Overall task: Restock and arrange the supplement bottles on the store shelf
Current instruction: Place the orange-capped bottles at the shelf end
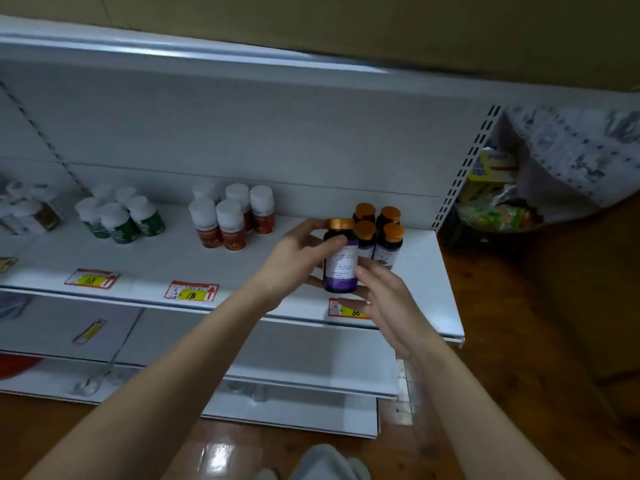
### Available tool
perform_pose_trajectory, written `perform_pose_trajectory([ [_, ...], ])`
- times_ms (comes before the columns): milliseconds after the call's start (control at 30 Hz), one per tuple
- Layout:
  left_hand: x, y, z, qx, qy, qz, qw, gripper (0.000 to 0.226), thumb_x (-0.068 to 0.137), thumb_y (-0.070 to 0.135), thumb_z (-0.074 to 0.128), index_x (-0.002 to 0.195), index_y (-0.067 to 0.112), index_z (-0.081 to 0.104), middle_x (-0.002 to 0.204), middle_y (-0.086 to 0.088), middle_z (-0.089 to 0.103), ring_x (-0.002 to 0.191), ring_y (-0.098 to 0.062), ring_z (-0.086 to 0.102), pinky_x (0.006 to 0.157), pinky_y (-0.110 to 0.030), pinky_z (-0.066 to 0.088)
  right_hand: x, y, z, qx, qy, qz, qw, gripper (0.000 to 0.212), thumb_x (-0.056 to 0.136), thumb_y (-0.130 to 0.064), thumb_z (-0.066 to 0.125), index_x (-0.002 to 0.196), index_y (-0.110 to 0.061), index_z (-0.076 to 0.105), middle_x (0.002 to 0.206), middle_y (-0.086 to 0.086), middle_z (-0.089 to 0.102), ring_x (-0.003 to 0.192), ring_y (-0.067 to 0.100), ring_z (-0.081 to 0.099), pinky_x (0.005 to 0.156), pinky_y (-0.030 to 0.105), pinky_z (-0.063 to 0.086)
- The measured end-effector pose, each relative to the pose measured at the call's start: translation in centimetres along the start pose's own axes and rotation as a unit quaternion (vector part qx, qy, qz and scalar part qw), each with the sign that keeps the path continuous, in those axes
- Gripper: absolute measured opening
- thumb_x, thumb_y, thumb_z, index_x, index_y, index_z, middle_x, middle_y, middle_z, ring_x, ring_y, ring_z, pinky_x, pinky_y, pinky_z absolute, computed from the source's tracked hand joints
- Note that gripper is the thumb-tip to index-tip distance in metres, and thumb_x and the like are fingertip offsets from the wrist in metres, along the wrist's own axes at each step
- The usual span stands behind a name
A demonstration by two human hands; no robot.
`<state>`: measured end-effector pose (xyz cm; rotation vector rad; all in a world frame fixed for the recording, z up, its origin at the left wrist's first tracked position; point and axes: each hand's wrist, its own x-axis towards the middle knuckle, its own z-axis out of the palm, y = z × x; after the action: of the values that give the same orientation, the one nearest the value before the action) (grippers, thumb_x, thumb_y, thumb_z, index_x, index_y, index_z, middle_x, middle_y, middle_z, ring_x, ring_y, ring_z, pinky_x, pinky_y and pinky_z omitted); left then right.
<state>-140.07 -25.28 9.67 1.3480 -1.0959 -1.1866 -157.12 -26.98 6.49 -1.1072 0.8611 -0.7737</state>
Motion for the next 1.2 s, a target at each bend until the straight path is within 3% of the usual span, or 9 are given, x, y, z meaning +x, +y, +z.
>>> perform_pose_trajectory([
  [133, -0.8, 0.5, -0.2, 0.005, 0.022, 0.006, 1.0, 0.037, 0.09, 0.03, 0.069, 0.125, 0.019, 0.06, 0.115, -0.018, 0.061, 0.101, -0.034, 0.068, 0.065, -0.04, 0.062, -0.9, 0.3, 1.0, 0.064, -0.009, -0.019, 0.998, 0.028, 0.102, -0.01, 0.048, 0.126, -0.016, 0.061, 0.118, 0.006, 0.072, 0.112, 0.025, 0.068, 0.1, 0.042, 0.052],
  [300, -1.5, 0.7, -0.6, -0.003, 0.024, 0.01, 1.0, 0.039, 0.091, 0.03, 0.069, 0.127, 0.018, 0.063, 0.114, -0.02, 0.062, 0.104, -0.032, 0.067, 0.067, -0.039, 0.062, -1.1, 0.2, 1.5, 0.086, -0.011, -0.021, 0.996, 0.031, 0.098, -0.008, 0.052, 0.128, -0.014, 0.06, 0.118, 0.009, 0.072, 0.111, 0.025, 0.068, 0.1, 0.042, 0.052],
  [433, -1.8, 1.1, -0.7, -0.026, 0.013, 0.006, 1.0, 0.039, 0.091, 0.028, 0.068, 0.127, 0.014, 0.064, 0.111, -0.016, 0.068, 0.102, -0.026, 0.07, 0.069, -0.038, 0.062, -1.2, 0.2, 1.8, 0.107, 0.008, -0.037, 0.994, 0.05, 0.083, -0.018, 0.068, 0.131, -0.011, 0.055, 0.125, 0.016, 0.065, 0.111, 0.028, 0.068, 0.095, 0.042, 0.055],
  [533, -1.9, 1.4, -0.1, -0.019, 0.011, 0.017, 1.0, 0.051, 0.078, 0.028, 0.076, 0.125, 0.012, 0.063, 0.111, -0.011, 0.07, 0.093, -0.018, 0.073, 0.069, -0.033, 0.061, -1.2, 0.3, 2.0, 0.064, 0.067, -0.074, 0.993, 0.049, 0.078, -0.017, 0.078, 0.123, -0.019, 0.059, 0.12, 0.01, 0.067, 0.11, 0.025, 0.068, 0.091, 0.039, 0.057],
  [700, -1.6, 1.6, 0.0, 0.016, 0.002, 0.023, 1.0, 0.047, 0.081, 0.027, 0.077, 0.126, 0.017, 0.065, 0.11, -0.012, 0.07, 0.091, -0.027, 0.073, 0.075, -0.039, 0.063, -1.0, 0.5, 2.4, -0.039, 0.132, -0.126, 0.983, 0.049, 0.078, -0.012, 0.082, 0.118, -0.033, 0.061, 0.113, -0.008, 0.068, 0.109, 0.013, 0.065, 0.091, 0.033, 0.056],
  [833, -1.5, 2.0, -0.5, -0.018, -0.003, 0.007, 1.0, 0.041, 0.088, 0.019, 0.072, 0.127, 0.012, 0.062, 0.113, -0.017, 0.067, 0.098, -0.029, 0.071, 0.077, -0.044, 0.062, -0.8, 0.2, 2.4, -0.05, 0.118, -0.122, 0.984, 0.048, 0.085, -0.021, 0.077, 0.127, -0.033, 0.058, 0.118, -0.009, 0.068, 0.113, 0.008, 0.064, 0.094, 0.029, 0.055],
  [933, -1.3, 2.1, -0.9, -0.051, 0.018, -0.01, 0.999, 0.04, 0.089, 0.016, 0.071, 0.123, 0.004, 0.055, 0.111, -0.018, 0.069, 0.096, -0.029, 0.072, 0.075, -0.045, 0.062, -0.7, -0.2, 2.3, 0.06, 0.07, -0.081, 0.992, 0.049, 0.089, -0.032, 0.062, 0.137, -0.022, 0.055, 0.121, -0.004, 0.07, 0.115, 0.017, 0.066, 0.1, 0.038, 0.053],
  [1100, -1.2, 2.0, -1.1, -0.045, 0.015, -0.002, 0.999, 0.032, 0.092, 0.018, 0.067, 0.118, 0.003, 0.056, 0.111, -0.012, 0.07, 0.1, -0.019, 0.071, 0.074, -0.035, 0.062, -0.7, -0.4, 2.6, 0.06, 0.075, -0.099, 0.99, 0.04, 0.095, -0.012, 0.062, 0.134, -0.021, 0.055, 0.115, -0.002, 0.073, 0.112, 0.017, 0.067, 0.097, 0.035, 0.054],
  [1200, -1.3, 2.1, -1.0, -0.025, 0.008, 0.01, 1.0, 0.045, 0.082, 0.034, 0.071, 0.119, 0.01, 0.061, 0.116, -0.012, 0.065, 0.102, -0.017, 0.069, 0.073, -0.034, 0.061, -0.6, -0.4, 2.8, 0.002, 0.111, -0.132, 0.985, 0.047, 0.087, -0.009, 0.073, 0.129, -0.025, 0.057, 0.118, -0.004, 0.07, 0.112, 0.013, 0.066, 0.093, 0.029, 0.055],
])
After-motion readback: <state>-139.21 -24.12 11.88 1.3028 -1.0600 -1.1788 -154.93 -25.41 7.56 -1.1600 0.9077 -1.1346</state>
